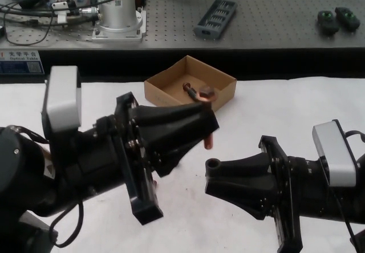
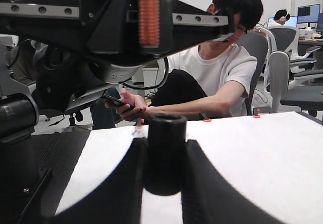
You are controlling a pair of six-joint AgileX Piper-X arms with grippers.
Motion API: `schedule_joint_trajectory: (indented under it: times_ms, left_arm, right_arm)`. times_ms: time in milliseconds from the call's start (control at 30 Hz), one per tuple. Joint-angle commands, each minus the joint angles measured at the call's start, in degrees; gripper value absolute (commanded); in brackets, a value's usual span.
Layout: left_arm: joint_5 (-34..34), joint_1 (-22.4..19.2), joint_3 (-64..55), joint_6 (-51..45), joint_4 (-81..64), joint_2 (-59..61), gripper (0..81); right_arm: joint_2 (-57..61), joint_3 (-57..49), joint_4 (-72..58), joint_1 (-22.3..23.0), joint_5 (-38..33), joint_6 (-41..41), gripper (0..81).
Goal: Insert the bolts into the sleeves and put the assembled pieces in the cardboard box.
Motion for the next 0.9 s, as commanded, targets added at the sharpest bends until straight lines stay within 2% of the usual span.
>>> schedule_joint_trajectory:
  times_ms: [0,567,867]
  left_arm:
    - [-0.67,0.31,-0.26,-0.89,-1.06,0.0,0.6]
    - [0.4,0.31,-0.26,-0.89,9.46,0.0,0.6]
    - [-0.39,-3.8,-0.15,0.82,12.38,0.58,0.6]
  right_arm:
    - [-0.71,-0.46,-1.33,-0.26,-0.74,0.31,5.8]
    - [-0.71,-0.46,-2.42,-0.26,-0.84,0.51,5.8]
    - [-0.71,-0.32,-2.42,-0.26,-0.84,0.51,5.8]
